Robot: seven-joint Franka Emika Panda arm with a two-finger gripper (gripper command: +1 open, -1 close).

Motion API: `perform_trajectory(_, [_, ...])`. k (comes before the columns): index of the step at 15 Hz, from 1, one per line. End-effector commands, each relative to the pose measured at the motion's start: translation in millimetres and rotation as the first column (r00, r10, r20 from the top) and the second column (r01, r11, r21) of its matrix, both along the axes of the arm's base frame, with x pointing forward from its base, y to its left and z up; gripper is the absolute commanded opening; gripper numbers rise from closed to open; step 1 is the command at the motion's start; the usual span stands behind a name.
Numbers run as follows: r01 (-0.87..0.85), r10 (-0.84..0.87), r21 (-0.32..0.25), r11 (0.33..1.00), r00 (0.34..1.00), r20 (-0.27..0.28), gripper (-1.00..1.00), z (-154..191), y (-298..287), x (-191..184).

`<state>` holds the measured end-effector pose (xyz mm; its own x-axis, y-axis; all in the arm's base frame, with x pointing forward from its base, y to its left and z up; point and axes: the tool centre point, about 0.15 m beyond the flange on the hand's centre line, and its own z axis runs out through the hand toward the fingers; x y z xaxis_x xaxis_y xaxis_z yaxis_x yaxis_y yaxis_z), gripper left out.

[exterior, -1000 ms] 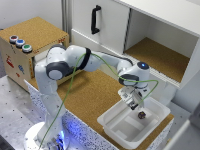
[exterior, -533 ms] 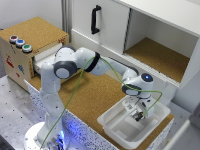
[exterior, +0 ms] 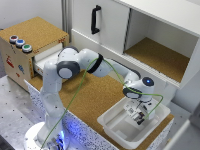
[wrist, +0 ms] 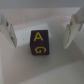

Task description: Go towards the purple block and grasp it

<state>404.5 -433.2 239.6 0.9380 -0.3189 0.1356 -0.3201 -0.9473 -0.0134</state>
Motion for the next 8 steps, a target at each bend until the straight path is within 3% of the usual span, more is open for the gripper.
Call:
perform_trajectory(1, [0.044, -0.046, -0.05, 0.998, 0.998, -0.05, -1.0, -24, -4, 45])
perform_trajectory(3, [0.057, -0.058, -0.024, 0.998, 0.997, -0.058, -1.0, -30, -8, 47])
perform_trajectory(8, [0.06, -0.063, -0.027, 0.998, 0.994, -0.087, -1.0, -39, -9, 33])
